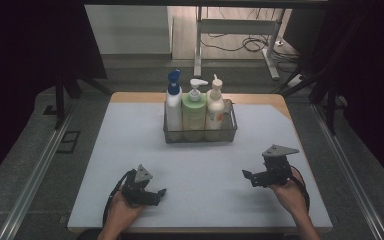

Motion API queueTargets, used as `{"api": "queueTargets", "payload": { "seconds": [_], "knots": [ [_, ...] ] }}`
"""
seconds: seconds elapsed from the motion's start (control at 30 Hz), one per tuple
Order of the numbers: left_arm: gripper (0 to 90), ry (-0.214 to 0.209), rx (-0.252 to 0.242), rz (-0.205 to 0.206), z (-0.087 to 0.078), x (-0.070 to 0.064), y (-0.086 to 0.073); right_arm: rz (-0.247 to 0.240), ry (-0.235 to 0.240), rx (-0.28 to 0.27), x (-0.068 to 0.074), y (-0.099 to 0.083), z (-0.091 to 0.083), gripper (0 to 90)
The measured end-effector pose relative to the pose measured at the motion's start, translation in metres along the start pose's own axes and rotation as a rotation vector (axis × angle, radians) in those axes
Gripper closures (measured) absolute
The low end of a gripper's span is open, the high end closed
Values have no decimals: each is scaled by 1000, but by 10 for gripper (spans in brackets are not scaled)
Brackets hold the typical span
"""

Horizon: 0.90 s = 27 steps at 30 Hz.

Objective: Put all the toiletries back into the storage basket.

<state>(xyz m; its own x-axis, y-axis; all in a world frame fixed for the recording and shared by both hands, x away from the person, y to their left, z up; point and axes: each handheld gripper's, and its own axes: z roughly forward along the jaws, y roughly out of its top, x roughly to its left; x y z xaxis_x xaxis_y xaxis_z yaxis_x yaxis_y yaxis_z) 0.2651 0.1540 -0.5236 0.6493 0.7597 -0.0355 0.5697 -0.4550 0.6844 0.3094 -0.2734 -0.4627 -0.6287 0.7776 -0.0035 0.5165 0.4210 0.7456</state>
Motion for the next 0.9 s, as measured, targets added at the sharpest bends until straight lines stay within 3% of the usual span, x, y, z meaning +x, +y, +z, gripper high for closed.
{"api": "queueTargets", "payload": {
  "seconds": [0.3, 0.63, 0.9],
  "knots": [
    [122, 0, 0, 1, 0, 0, 0, 23, 7, 6, 2, -31, 7, 0],
    [122, 1, -1, 1, 0, 0, 0, 23, -1, 59, 3, -58, 20, 0],
    [123, 1, 0, 1, 0, 0, 0, 16, -9, 81, 5, -59, 22, 0]
  ]
}}
